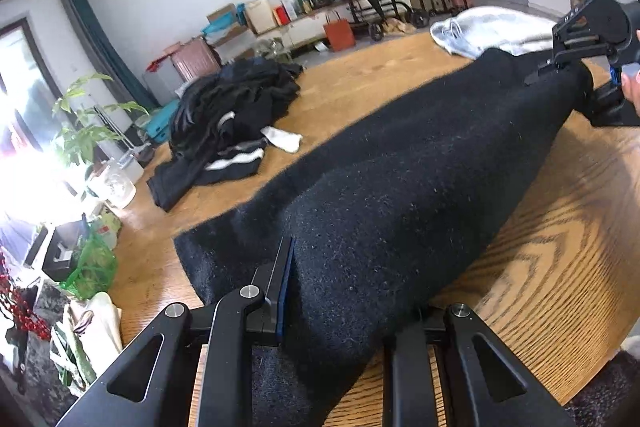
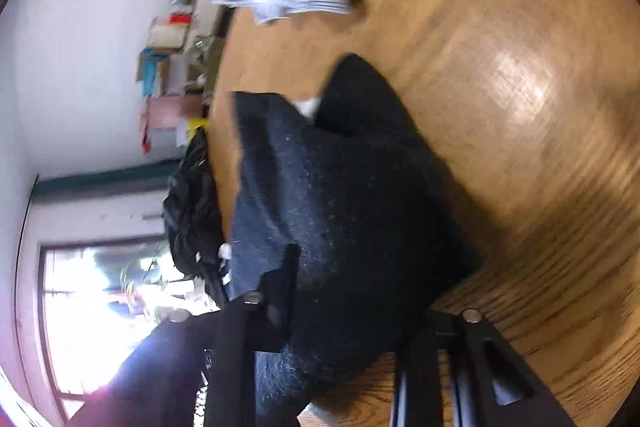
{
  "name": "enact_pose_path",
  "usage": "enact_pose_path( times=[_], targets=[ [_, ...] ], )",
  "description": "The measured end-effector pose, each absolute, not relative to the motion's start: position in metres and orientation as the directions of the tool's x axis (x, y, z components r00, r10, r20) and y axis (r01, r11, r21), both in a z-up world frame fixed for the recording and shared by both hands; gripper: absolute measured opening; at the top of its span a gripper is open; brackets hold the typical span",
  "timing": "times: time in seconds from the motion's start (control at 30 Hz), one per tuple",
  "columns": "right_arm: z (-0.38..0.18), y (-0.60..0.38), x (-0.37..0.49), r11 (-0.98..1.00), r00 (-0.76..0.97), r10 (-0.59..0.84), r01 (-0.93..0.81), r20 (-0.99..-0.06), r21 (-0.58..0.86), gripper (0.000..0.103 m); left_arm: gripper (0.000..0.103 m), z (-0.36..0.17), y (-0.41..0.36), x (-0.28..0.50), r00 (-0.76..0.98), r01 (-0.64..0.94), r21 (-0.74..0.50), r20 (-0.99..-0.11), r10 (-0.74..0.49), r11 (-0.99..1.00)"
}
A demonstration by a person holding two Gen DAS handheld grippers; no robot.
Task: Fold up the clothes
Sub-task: 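Lift the black sweatshirt bundle with both tools and carry it over the grey sweater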
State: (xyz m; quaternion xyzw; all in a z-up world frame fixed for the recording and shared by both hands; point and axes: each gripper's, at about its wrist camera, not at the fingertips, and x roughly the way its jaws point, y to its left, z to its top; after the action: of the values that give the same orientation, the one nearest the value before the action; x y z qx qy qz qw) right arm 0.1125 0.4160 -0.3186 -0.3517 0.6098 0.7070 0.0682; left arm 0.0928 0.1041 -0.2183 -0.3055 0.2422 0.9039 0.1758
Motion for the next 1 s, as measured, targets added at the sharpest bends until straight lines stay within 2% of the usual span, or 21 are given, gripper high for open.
enact_pose_path(
  times=[0.3, 0.43, 0.53, 0.83, 1.0],
  targets=[
    [-0.195, 0.423, 0.161, -0.422, -0.855, -0.201, -0.366, -0.479, 0.83, 0.023, 0.022, -0.151, 0.113, 0.138, -0.822, -0.483, 0.274, -0.47, 0.322, -0.831],
    [-0.147, 0.426, 0.178, -0.496, -0.888, -0.127, -0.328, -0.441, 0.804, 0.023, 0.022, -0.122, 0.128, 0.125, -0.808, -0.519, 0.23, -0.447, 0.385, -0.823],
    [-0.12, 0.431, 0.182, -0.54, -0.906, -0.073, -0.315, -0.416, 0.781, 0.023, 0.022, -0.102, 0.156, 0.098, -0.8, -0.545, 0.249, -0.439, 0.409, -0.801],
    [-0.084, 0.514, 0.092, -0.626, -0.93, -0.018, -0.276, -0.368, 0.729, 0.022, 0.021, -0.063, 0.254, -0.018, -0.84, -0.519, 0.236, -0.32, 0.439, -0.822],
    [-0.035, 0.571, 0.029, -0.757, -0.969, 0.05, -0.194, -0.24, 0.624, 0.022, 0.021, -0.06, 0.342, -0.072, -0.876, -0.482, 0.292, -0.177, 0.449, -0.826]
  ],
)
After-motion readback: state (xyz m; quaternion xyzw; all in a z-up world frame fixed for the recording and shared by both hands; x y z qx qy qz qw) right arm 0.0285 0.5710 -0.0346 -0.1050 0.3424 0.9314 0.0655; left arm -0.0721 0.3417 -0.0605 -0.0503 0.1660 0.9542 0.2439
